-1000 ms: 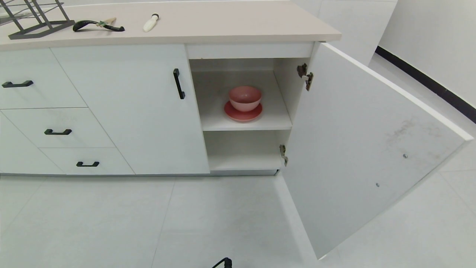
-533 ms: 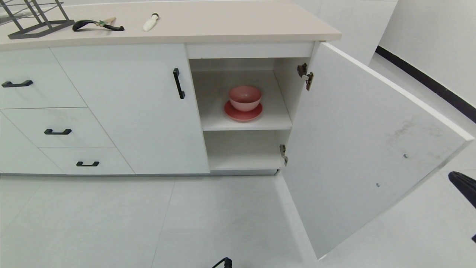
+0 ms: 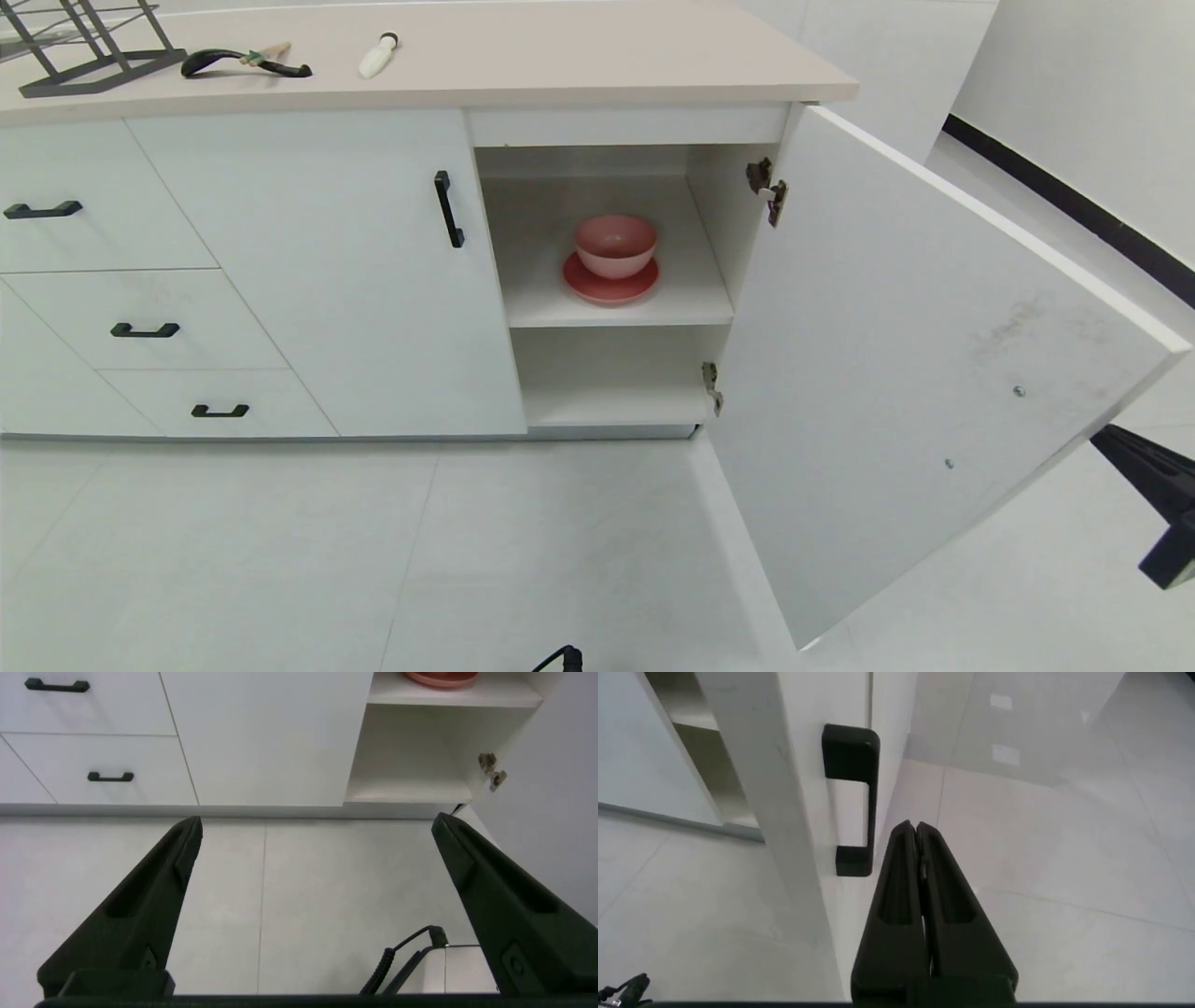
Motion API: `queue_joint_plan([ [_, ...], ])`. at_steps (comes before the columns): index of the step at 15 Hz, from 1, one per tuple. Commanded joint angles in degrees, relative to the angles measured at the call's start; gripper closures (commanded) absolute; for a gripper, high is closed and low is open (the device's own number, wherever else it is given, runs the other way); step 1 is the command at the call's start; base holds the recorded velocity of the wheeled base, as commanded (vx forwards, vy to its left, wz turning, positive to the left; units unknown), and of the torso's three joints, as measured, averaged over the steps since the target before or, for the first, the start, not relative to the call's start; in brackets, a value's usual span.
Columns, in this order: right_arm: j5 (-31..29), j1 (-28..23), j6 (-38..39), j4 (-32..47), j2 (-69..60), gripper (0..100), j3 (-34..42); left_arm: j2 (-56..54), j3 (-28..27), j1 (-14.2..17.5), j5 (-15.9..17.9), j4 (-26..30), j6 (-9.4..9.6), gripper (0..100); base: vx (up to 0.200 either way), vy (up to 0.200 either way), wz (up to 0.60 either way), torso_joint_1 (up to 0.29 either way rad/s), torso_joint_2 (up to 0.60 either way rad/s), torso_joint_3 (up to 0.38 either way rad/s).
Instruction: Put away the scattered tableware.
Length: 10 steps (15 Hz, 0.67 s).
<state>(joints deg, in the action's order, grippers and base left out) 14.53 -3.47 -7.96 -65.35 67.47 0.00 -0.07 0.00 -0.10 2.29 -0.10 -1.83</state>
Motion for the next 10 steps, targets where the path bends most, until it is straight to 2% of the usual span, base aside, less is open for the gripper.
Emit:
queue_joint_plan([
  [1, 1.11, -0.04, -0.56, -1.53, 3.89, 100, 0.0, 0.07, 0.0, 0.01, -0.01, 0.01, -0.02, 0, 0.0, 0.0, 0.0, 0.0, 0.0, 0.0],
  [4, 1.55, 0.13, -0.65, -5.84, 9.34, 100, -0.26, 0.07, 0.0, 0.01, -0.01, 0.01, -0.02, 0, 0.0, 0.0, 0.0, 0.0, 0.0, 0.0],
  [6, 1.73, -0.13, -0.74, -6.28, 14.0, 100, -3.69, 0.07, 0.0, 0.01, -0.01, 0.01, -0.02, 0, 0.0, 0.0, 0.0, 0.0, 0.0, 0.0],
  [10, 8.67, 0.05, -0.65, -8.65, 19.54, 100, -4.48, 0.07, 0.0, 0.01, -0.01, 0.01, -0.11, 0, 0.0, 0.0, 0.0, 0.0, 0.0, 0.0],
])
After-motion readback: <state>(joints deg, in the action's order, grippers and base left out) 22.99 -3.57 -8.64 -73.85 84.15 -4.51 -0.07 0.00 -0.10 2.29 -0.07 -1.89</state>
